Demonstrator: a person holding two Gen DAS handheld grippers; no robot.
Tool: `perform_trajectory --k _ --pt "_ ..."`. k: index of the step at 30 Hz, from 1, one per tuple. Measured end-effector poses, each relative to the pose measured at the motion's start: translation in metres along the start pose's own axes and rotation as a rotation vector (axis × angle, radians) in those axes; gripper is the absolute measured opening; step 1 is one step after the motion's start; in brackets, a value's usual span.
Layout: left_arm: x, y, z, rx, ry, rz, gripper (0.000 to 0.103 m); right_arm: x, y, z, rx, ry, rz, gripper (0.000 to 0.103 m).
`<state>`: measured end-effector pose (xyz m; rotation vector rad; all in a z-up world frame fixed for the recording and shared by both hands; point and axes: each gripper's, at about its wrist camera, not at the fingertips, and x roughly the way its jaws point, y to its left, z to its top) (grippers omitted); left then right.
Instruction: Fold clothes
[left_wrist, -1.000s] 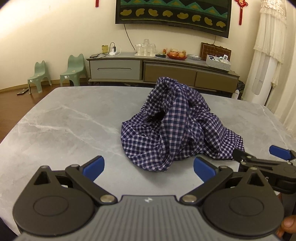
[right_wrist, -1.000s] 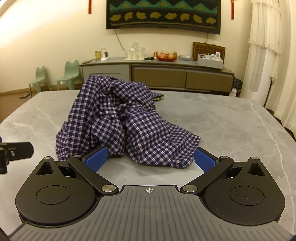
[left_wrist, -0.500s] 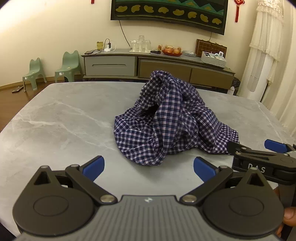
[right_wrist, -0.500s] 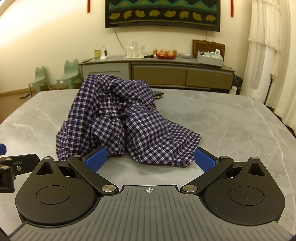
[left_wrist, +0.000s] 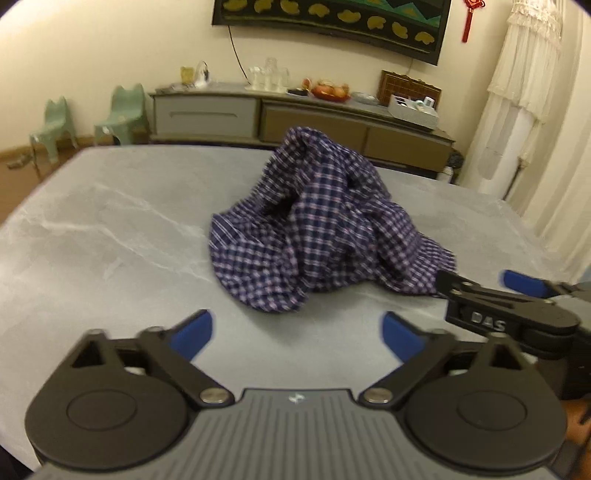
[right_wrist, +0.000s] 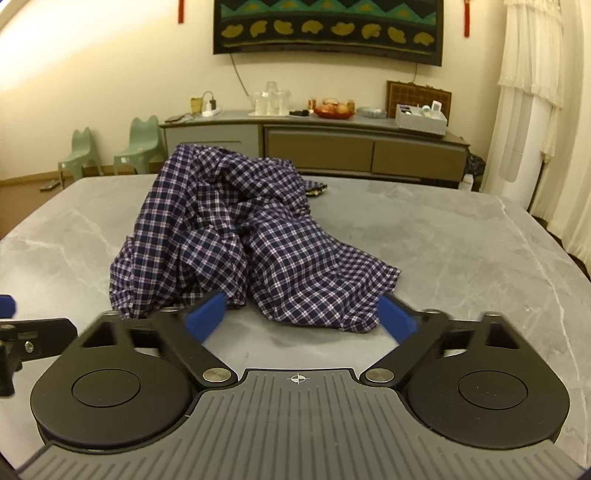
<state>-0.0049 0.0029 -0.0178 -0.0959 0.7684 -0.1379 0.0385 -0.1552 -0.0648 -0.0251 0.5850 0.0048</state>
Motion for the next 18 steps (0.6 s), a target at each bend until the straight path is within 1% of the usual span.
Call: perform_trajectory --k 1,2,4,5,6,7,10,18 --pt "0.0 0.0 0.0 0.0 0.007 -0.015 0.053 0.001 0.0 0.0 -0.002 0.008 0.008 0.052" --pt "-0.001 -0.001 0.0 0.009 0.01 -0.022 0.044 0.002 0.0 0.0 -0.002 0.014 0.017 0.044" --pt "-0.002 -0.005 -0.002 0.036 0.005 -0.015 0.016 0.002 0.001 -0.001 -0.006 0.018 0.036 0.014" --pt "-0.003 -0.006 -0.002 0.045 0.001 -0.015 0.009 0.002 0.002 -0.001 -0.009 0.018 0.046 0.009" --pt "-0.005 -0.007 -0.003 0.052 -0.005 -0.017 0.001 0.001 0.003 -0.001 -0.014 0.015 0.054 0.007" --pt "-0.006 -0.009 -0.003 0.059 -0.011 -0.02 0.001 -0.001 0.004 -0.001 -0.023 0.008 0.053 0.004" --pt "-0.008 -0.013 -0.003 0.079 -0.036 -0.015 0.0 -0.004 0.004 0.0 -0.034 -0.004 0.053 0.001" --pt "-0.011 -0.012 -0.002 0.076 -0.051 0.0 0.0 -0.006 0.004 0.002 -0.03 -0.01 0.05 0.001"
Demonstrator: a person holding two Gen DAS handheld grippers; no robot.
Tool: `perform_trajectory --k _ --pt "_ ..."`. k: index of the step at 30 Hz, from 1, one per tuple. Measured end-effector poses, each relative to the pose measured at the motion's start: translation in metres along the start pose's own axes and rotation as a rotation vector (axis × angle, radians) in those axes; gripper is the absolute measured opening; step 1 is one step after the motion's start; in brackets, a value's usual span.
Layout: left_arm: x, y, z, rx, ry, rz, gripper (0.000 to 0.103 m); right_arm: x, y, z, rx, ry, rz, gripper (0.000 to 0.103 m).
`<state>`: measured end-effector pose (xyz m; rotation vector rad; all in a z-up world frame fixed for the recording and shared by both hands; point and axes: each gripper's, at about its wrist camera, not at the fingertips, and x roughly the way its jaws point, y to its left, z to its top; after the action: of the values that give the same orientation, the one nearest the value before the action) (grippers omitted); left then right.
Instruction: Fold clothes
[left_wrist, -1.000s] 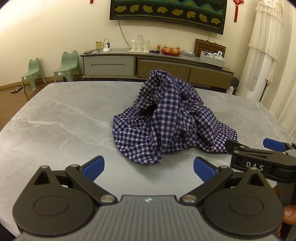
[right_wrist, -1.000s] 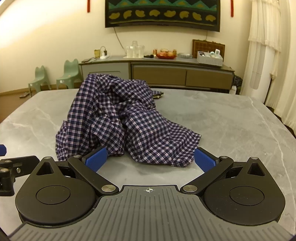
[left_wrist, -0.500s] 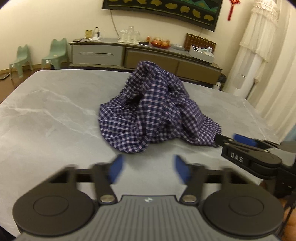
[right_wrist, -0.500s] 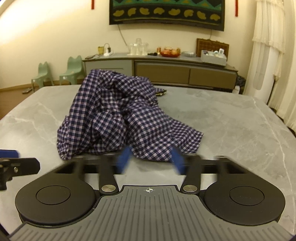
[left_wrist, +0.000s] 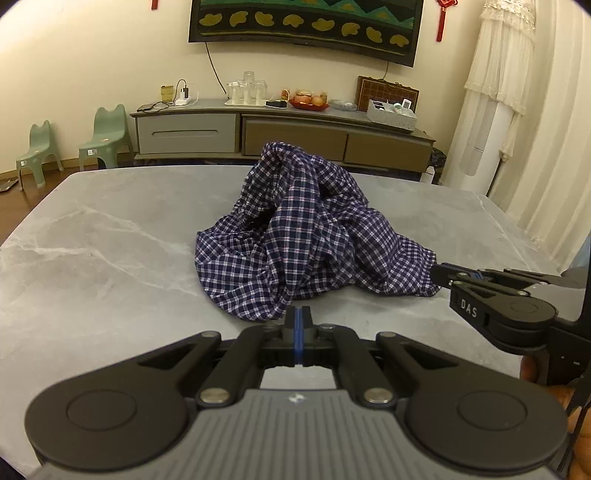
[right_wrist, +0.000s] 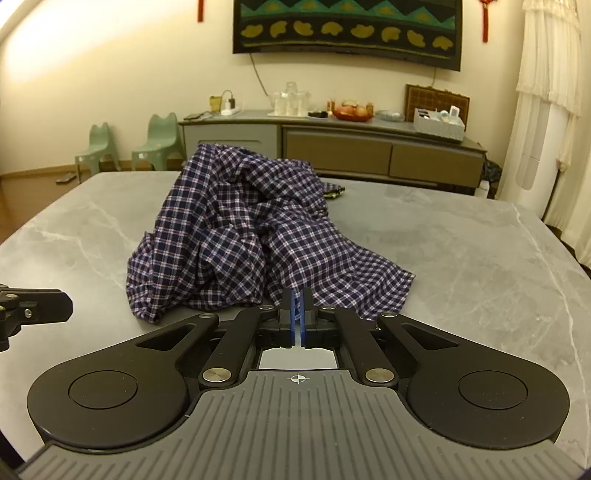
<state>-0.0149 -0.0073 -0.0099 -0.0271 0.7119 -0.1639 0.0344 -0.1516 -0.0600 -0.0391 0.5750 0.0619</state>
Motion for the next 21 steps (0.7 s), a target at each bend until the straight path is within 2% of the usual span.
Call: perform_trajectory --k 6,8,9,10,11,12,13,14,15,16,18,21 --pt "0.007 0.007 0.003 -0.004 0.018 -0.019 0.001 0.007 -0.002 0.0 0.007 0.016 -0.023 0.002" --pt "0.012 0.012 0.005 -0.016 0.021 -0.026 0.011 0.013 -0.003 0.0 0.016 0.032 -0.042 0.01" --pt "0.014 0.015 0.005 -0.021 0.023 -0.029 0.024 0.017 -0.004 0.0 0.025 0.039 -0.051 0.017" --pt "0.016 0.018 0.006 -0.023 0.018 -0.032 0.042 0.021 -0.006 0.0 0.04 0.047 -0.059 0.035" --pt "0.018 0.021 0.007 -0.024 0.011 -0.034 0.049 0.024 -0.007 0.0 0.053 0.053 -0.065 0.044" --pt "0.02 0.024 0.007 -0.021 0.003 -0.031 0.061 0.027 -0.007 0.0 0.06 0.052 -0.067 0.056" --pt "0.021 0.026 0.007 -0.016 -0.006 -0.025 0.071 0.029 -0.007 0.0 0.064 0.053 -0.071 0.06" --pt "0.023 0.029 0.006 -0.018 -0.013 -0.019 0.076 0.032 -0.006 0.0 0.059 0.056 -0.081 0.061" --pt "0.025 0.033 0.006 -0.022 -0.02 -0.013 0.088 0.034 -0.005 0.0 0.056 0.06 -0.089 0.065" --pt "0.027 0.037 0.005 -0.034 -0.029 -0.008 0.097 0.037 -0.005 -0.001 0.055 0.069 -0.094 0.069" --pt "0.033 0.044 0.006 -0.058 -0.036 -0.001 0.101 0.042 -0.005 -0.003 0.055 0.086 -0.102 0.072" --pt "0.046 0.05 0.01 -0.054 -0.012 -0.017 0.103 0.046 -0.005 -0.005 0.054 0.088 -0.122 0.081"
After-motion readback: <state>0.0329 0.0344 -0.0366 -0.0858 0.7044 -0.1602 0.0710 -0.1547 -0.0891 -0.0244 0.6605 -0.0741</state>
